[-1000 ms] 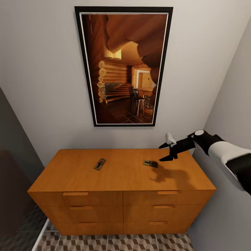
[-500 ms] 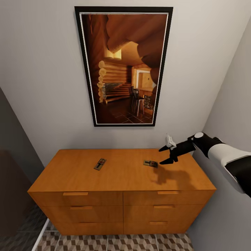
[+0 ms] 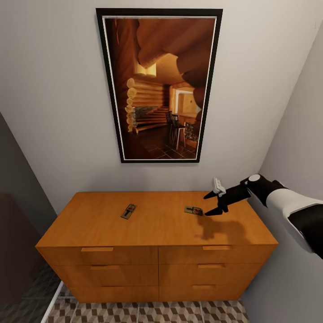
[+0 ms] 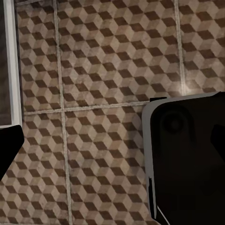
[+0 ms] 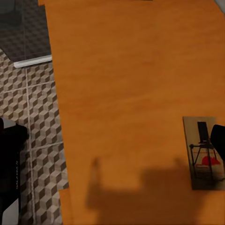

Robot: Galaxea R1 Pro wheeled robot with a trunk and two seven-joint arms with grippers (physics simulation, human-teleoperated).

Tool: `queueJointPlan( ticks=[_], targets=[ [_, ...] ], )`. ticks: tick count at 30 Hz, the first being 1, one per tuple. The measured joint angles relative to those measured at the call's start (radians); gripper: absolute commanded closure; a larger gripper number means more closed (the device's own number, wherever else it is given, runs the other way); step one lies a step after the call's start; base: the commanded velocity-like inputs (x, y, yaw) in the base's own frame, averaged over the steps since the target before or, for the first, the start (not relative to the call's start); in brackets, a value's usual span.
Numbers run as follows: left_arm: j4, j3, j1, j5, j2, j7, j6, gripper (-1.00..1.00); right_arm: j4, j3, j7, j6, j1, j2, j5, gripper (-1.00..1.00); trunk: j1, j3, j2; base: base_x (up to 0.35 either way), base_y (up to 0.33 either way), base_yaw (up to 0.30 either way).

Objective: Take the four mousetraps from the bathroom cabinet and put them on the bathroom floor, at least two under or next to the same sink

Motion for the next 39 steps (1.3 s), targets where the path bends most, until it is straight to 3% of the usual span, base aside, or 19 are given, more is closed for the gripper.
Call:
queueJointPlan(
  ticks=[13,23,39],
  targets=[
    [0.000,0.000,0.000,0.000,0.000,0.000,0.000,-1.00,0.000,0.001,0.016,0.001,0.048,0.005,0.001,-1.00,0.000,0.000,0.000,0.000,0.000,0.000],
    [0.000,0.000,0.000,0.000,0.000,0.001,0.000,-1.00,0.000,0.001,0.114,0.001,0.053,0.012,0.001,-1.00,0.000,0.000,0.000,0.000,0.000,0.000],
    [0.000,0.000,0.000,0.001,0.000,0.001,0.000,-1.00,0.000,0.001,0.109,0.002,0.054,0.011,0.002,-1.00,0.000,0.000,0.000,0.000,0.000,0.000]
  ],
)
